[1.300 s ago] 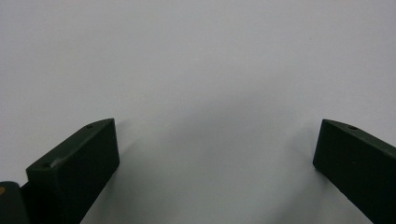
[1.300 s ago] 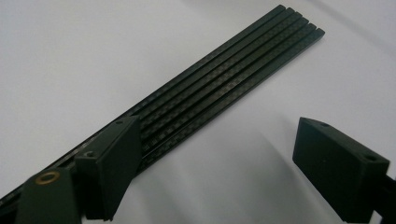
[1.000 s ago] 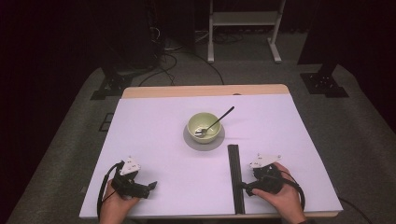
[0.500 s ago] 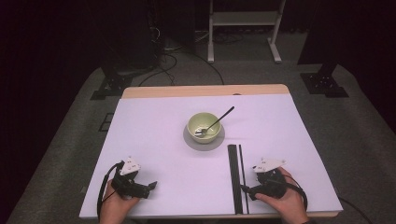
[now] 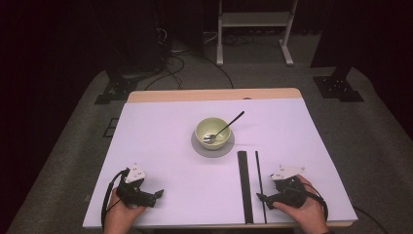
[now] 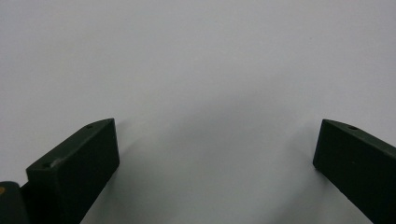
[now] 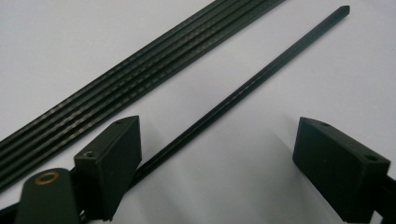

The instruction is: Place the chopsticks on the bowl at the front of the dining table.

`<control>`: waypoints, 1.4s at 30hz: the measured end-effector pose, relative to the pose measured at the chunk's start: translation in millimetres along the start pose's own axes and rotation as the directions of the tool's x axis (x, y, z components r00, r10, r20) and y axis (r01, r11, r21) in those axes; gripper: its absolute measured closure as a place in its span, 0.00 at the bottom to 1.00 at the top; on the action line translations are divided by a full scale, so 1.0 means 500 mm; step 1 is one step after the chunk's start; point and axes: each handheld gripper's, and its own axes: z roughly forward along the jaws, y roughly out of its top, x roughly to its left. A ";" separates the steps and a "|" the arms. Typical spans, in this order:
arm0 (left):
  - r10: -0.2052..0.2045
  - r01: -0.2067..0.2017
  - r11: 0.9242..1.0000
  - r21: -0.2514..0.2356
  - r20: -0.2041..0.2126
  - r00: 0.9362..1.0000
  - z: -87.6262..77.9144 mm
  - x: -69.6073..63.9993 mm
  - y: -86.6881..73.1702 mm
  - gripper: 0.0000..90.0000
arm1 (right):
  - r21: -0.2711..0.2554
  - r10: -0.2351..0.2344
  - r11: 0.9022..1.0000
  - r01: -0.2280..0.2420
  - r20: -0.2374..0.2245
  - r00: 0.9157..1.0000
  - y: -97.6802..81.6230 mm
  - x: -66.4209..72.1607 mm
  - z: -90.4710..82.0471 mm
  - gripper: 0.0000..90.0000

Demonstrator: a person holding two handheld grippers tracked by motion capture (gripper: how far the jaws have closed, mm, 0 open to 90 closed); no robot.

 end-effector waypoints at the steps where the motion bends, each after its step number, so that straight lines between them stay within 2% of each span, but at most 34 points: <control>1: 0.000 0.000 1.000 0.000 0.000 1.000 0.000 0.000 0.000 0.00 | 0.002 0.003 1.000 -0.003 0.002 1.000 -0.001 0.000 -0.001 0.16; 12: 0.000 0.000 1.000 0.000 0.000 1.000 0.000 0.000 0.000 0.00 | -0.001 0.013 1.000 -0.013 0.005 1.000 -0.013 0.006 -0.012 0.16; 21: 0.000 0.000 1.000 0.000 0.000 1.000 0.000 0.000 0.000 0.00 | 0.007 0.023 1.000 -0.023 0.015 1.000 -0.037 0.013 -0.035 0.16; 28: 0.000 0.000 1.000 0.000 0.000 1.000 0.000 0.000 0.000 0.00 | 0.007 0.051 0.999 -0.051 0.034 0.998 -0.054 -0.002 -0.052 0.16; 42: 0.000 0.000 1.000 0.000 0.000 1.000 0.000 0.000 0.000 0.00 | 0.009 0.078 0.997 -0.079 0.066 0.995 -0.065 -0.034 -0.064 0.16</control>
